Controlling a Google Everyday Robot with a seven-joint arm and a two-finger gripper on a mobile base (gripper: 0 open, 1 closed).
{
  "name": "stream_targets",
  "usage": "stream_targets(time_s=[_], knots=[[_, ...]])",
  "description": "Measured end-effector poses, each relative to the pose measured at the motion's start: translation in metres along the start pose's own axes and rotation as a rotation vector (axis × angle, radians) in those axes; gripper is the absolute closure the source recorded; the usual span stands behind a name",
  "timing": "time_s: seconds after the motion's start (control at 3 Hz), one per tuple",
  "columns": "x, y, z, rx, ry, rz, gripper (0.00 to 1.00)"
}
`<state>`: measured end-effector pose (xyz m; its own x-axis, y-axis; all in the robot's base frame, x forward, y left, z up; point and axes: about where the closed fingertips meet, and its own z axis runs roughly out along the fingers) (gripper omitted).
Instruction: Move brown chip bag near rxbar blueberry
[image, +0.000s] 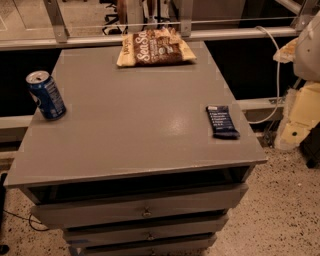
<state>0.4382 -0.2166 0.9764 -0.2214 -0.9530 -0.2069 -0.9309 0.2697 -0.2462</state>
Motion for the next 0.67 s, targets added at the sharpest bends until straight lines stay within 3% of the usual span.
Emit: stream_targets(time_s=[0.67], knots=[[-0.0046,-0.0069,0.0022,0.013,-0.025,-0.002,0.0]])
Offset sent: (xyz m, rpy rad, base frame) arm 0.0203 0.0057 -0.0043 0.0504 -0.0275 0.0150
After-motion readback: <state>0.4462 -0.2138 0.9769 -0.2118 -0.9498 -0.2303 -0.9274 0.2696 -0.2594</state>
